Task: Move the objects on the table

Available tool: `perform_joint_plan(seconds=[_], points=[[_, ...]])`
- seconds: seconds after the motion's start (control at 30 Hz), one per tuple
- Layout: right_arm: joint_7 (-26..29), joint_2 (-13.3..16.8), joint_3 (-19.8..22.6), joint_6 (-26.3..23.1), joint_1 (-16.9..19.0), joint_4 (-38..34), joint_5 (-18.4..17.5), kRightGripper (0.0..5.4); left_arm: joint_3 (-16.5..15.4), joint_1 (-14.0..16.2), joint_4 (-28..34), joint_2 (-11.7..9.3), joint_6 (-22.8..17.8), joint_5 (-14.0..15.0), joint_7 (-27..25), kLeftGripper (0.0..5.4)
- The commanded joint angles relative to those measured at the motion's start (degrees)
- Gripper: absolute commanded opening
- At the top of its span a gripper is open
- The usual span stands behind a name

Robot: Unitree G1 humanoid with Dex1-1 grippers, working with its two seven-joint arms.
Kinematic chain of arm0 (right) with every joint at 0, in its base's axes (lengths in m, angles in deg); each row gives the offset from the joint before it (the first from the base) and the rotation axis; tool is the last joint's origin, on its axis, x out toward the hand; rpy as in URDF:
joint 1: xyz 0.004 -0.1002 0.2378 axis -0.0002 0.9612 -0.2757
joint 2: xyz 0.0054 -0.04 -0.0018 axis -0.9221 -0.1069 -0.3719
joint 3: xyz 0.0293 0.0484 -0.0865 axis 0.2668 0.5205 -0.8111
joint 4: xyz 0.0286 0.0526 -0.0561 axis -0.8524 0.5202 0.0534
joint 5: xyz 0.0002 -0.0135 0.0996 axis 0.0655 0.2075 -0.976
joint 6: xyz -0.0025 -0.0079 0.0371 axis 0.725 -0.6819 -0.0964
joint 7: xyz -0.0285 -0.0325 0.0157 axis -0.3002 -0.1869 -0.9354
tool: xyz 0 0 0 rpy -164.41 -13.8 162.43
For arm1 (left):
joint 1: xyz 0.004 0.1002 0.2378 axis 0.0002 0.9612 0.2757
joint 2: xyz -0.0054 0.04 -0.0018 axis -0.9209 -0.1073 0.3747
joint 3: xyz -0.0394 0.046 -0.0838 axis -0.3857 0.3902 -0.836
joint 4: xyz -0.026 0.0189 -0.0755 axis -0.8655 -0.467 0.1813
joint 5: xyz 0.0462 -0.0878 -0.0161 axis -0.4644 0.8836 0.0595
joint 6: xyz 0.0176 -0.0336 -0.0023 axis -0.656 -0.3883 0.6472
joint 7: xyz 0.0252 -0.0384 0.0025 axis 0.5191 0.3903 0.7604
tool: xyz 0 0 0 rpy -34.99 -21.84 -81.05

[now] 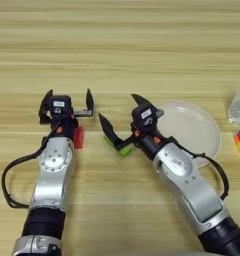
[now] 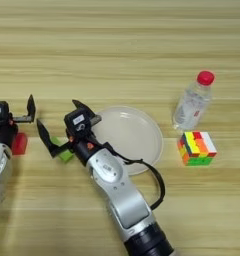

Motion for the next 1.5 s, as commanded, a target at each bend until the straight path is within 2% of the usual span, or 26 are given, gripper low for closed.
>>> perform_joint_plan(seconds=[0.03,0.3,0.5,0.83,1.0,1.27,1.37,1.5], points=[[-0.3,2.1,5.3,0.5,2.4,-3.8,-0.4,5.39,-0.1,-0.7,-0.5,-0.1,0.0,-0.2,0.1,5.40],[0.8,5.7,14.3,1.6,6.2,-7.0,-2.0,5.39,-0.1,-1.2,-1.6,-0.1,0.2,0.0,-0.1,5.40],[1.7,9.2,22.7,1.2,11.5,-10.4,-5.3,5.39,-0.2,-1.1,-1.9,-0.4,0.5,-0.1,-0.1,5.40],[1.3,11.7,31.8,3.7,15.2,-8.2,-6.1,5.39,-0.4,-0.9,-2.0,-0.6,0.8,0.1,-0.3,5.40],[0.9,11.7,34.6,4.7,15.7,-6.9,-6.6,5.39,-0.4,0.0,0.5,-1.0,0.3,-0.1,-0.3,5.40],[0.5,11.1,36.5,6.4,15.8,-4.0,-6.5,5.39,-0.5,1.3,3.7,-2.0,-0.8,-0.8,-0.1,5.40],[0.2,11.0,36.6,6.9,15.5,-2.9,-6.3,5.39,-0.3,3.7,9.6,-2.0,-2.7,-0.5,-0.2,5.40],[0.1,10.9,36.4,7.2,15.2,-2.0,-6.2,5.39,1.3,8.7,17.8,-1.1,-5.7,-0.5,-0.6,5.40]])
